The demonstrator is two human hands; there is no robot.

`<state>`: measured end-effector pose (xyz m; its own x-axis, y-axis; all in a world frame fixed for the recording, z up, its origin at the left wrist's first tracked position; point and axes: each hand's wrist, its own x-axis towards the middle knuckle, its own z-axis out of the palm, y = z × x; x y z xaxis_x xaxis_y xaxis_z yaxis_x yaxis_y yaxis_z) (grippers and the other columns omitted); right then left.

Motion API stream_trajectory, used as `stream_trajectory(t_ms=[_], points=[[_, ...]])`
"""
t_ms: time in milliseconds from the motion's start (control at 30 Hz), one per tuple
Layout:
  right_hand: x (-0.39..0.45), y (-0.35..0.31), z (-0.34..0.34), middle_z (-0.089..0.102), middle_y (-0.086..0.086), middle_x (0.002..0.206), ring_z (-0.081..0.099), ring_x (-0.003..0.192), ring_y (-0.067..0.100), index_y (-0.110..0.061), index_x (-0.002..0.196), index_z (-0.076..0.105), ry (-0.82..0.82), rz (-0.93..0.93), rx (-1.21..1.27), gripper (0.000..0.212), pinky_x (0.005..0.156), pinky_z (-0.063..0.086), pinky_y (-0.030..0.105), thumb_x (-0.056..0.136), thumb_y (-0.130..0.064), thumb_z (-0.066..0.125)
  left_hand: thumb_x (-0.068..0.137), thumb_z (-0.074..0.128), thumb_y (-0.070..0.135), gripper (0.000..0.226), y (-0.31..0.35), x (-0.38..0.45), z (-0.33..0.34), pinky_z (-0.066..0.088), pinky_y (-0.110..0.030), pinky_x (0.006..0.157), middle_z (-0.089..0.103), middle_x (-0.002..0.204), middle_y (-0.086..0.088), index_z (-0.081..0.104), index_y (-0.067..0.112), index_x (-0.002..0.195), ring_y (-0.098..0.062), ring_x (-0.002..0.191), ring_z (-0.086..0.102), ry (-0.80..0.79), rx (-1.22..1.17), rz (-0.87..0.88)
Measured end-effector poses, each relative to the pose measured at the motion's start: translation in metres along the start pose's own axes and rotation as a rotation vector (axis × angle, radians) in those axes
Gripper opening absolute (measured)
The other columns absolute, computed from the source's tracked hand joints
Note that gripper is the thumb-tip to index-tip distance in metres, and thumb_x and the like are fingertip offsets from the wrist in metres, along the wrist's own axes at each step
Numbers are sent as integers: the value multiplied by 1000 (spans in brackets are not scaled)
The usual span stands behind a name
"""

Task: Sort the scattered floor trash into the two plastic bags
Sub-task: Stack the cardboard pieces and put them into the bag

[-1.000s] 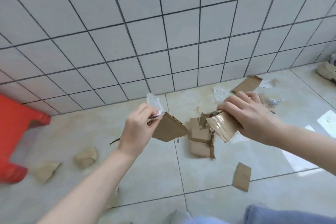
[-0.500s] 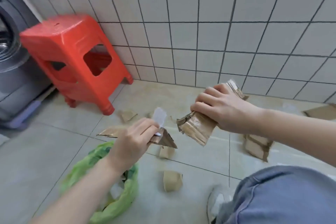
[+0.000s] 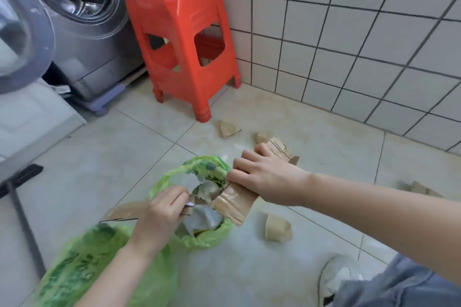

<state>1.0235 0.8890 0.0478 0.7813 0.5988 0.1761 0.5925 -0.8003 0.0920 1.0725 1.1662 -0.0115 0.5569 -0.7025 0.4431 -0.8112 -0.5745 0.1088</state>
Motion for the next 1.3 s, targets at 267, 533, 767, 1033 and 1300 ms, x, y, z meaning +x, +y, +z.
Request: stream_trajectory(t_ms=[267, 533, 767, 1033, 1300], points=[[-13, -10, 31, 53, -1, 92, 48, 80, 24, -20, 109, 50, -110, 55, 53, 51, 74, 44, 40, 64, 1, 61, 67, 64, -9, 25, 4, 16, 65, 52, -32, 70, 62, 90, -5, 61, 8, 86, -25, 86, 60, -131, -130, -79], [-18, 3, 36, 52, -1, 95, 49, 86, 25, -21, 110, 50, -157, 144, 46, 47, 78, 43, 41, 69, 2, 53, 51, 70, -18, 53, 3, 35, 86, 46, -26, 70, 57, 95, -3, 57, 9, 94, -22, 85, 55, -256, -177, -156], [-11, 2, 37, 53, 0, 96, 49, 87, 25, -20, 112, 51, -157, 130, 32, 46, 79, 43, 42, 71, 0, 55, 57, 87, 33, 66, -9, 18, 75, 50, -32, 76, 51, 112, 4, 52, 17, 111, -18, 96, 55, -452, -269, -119], [-5, -7, 40, 54, 0, 95, 50, 86, 25, -19, 111, 52, -153, 107, 38, 43, 78, 42, 41, 72, -1, 56, 65, 49, 79, 104, -26, 12, 31, 8, -45, 120, 19, 156, 10, 9, 35, 150, -14, 147, 2, -729, -179, -264], [8, -22, 51, 54, -1, 93, 50, 84, 25, -20, 110, 52, -156, 100, 86, 49, 76, 44, 43, 67, 2, 61, 70, 69, 63, 107, -55, -15, 27, 18, -38, 117, 25, 156, 2, 9, 30, 152, -20, 143, 22, -850, -71, -377]])
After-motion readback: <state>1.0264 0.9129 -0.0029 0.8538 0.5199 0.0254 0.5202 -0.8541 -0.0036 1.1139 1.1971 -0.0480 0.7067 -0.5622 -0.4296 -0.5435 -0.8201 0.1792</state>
